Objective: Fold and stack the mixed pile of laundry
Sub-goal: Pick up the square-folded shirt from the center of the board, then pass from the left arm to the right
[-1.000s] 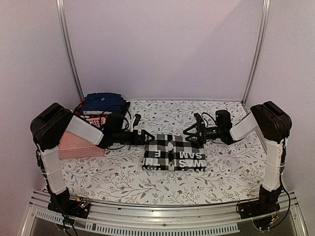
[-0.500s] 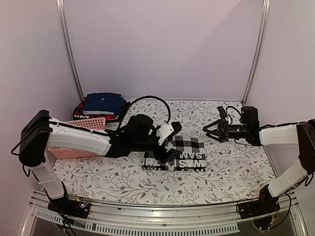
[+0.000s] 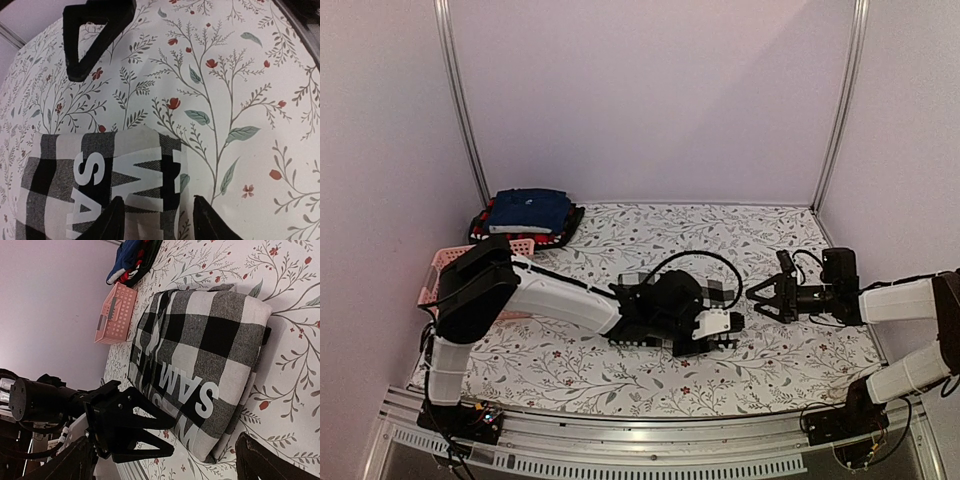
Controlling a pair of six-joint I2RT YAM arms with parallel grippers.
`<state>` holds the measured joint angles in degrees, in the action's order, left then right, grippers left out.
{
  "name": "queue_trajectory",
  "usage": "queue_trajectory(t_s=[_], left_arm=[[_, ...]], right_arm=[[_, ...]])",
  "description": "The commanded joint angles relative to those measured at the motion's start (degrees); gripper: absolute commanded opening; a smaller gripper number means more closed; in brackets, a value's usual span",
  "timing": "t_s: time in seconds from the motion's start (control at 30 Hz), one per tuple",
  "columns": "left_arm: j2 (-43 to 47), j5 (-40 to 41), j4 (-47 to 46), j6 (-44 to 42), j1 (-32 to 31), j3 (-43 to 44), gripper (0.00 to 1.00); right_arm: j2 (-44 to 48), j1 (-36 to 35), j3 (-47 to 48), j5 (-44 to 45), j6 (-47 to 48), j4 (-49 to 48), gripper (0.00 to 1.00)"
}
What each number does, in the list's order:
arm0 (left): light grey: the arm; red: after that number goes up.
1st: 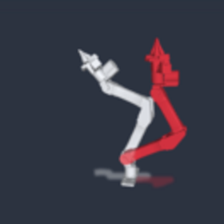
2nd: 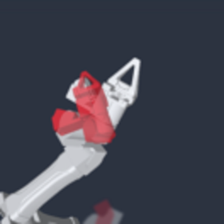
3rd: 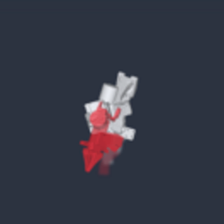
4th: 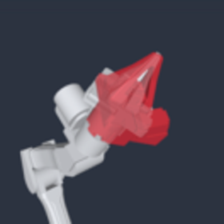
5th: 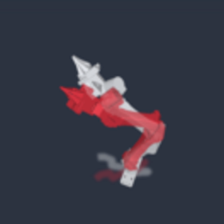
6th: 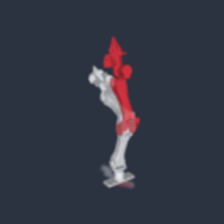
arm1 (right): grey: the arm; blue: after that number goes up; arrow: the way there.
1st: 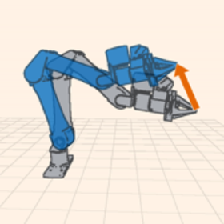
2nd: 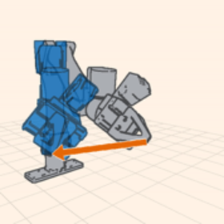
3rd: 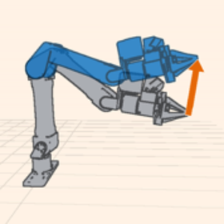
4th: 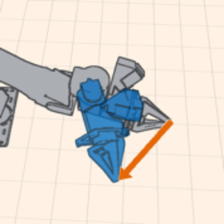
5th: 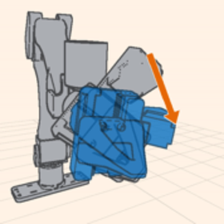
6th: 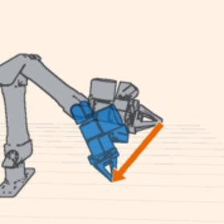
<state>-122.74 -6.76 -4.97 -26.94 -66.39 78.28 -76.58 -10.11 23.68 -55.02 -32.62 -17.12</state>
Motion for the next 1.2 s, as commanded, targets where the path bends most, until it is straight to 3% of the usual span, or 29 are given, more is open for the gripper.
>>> queue_trajectory(t_s=[0.0, 0.17, 0.23, 0.3, 0.47, 0.7, 1.07, 1.17], left_arm=[[-4.5, 0.2, 3.6, -3.0, 0.2, 4.7, 0.45], [-8.3, -1.2, 4.8, -3.7, 0.7, 6.8, 0.34], [-8.7, -1.4, 4.8, -3.2, 0.9, 6.9, 0.25], [-7.3, -2.4, 3.6, -1.9, 1.5, 6.1, 0.15], [-0.2, -6.8, -4.6, 2.6, 4.0, 1.5, 0.01], [2.2, -8.3, -6.4, 2.9, 5.0, 0.3, 0.00], [3.6, -8.3, -7.8, 2.5, 4.4, -1.2, 0.00], [3.8, -7.4, -8.2, 2.0, 3.6, -1.8, 0.00]], right_arm=[[1.2, 0.2, -2.5, 0.0, -1.8, -3.1, 0.99], [1.2, 0.2, -4.3, 0.5, -3.3, -4.7, 0.99], [1.3, 0.2, -5.4, 1.0, -4.2, -5.8, 0.99], [1.5, 0.1, -6.7, 1.3, -6.3, -7.8, 0.99], [0.1, -2.5, -8.1, 4.2, -11.0, -10.8, 0.99], [-8.1, -5.8, -10.2, 4.7, -22.7, -27.6, 0.99], [-22.7, -7.8, -5.4, 4.7, -33.6, -42.0, 0.99], [-26.8, -8.6, -4.4, 4.7, -37.9, -46.6, 0.95]])
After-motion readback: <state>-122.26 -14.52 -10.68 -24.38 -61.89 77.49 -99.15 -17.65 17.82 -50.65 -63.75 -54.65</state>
